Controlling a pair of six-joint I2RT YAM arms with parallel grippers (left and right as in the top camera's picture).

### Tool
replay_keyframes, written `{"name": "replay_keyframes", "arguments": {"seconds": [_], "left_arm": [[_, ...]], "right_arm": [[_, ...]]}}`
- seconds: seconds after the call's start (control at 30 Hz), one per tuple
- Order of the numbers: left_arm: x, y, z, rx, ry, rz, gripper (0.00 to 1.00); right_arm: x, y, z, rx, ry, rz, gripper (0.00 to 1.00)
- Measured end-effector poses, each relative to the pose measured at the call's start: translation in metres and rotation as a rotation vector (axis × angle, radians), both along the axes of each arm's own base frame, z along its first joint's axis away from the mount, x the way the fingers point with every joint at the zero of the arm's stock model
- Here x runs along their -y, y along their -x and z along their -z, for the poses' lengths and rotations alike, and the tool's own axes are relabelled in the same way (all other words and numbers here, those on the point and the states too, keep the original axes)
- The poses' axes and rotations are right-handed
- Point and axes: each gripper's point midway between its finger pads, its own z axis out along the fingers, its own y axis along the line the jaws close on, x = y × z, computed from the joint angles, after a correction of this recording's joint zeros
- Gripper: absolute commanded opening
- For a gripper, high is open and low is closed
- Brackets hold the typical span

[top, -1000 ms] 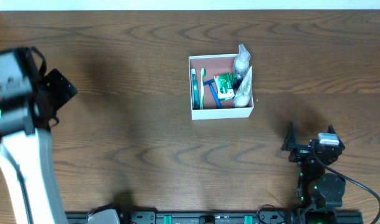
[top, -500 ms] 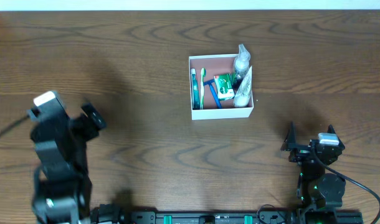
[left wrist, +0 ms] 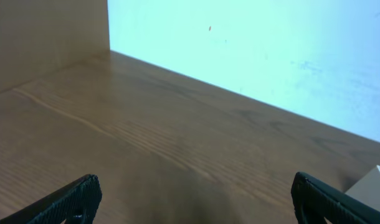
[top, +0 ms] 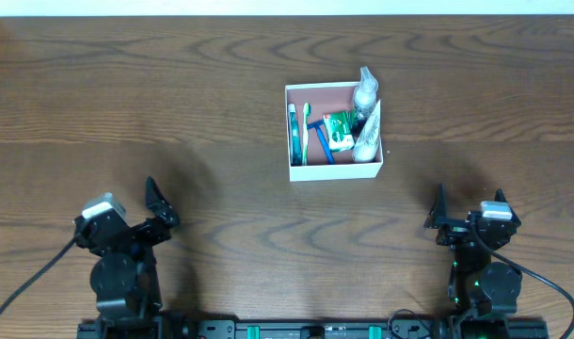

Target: Pack container

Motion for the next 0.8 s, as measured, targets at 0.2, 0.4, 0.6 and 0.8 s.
{"name": "replay_keyframes", "arguments": {"seconds": [0.2,0.4,0.6,0.8], "left_arm": [[0.003,0.001,0.011,0.039,-0.067,0.028,0.98],[0.005,0.001,0.02,0.069,-0.102,0.043,0.98],[0.009,-0.004,0.038,0.045,-0.106,0.065,0.98],[0.01,-0.008,0.043,0.067,-0.108,0.07,0.98]], "right_arm": [[0.0,0.0,0.0,0.0,0.0,0.0,0.99],[0.0,0.0,0.0,0.0,0.0,0.0,0.99],[0.0,0.0,0.0,0.0,0.0,0.0,0.99],[0.0,0.0,0.0,0.0,0.0,0.0,0.99]]}}
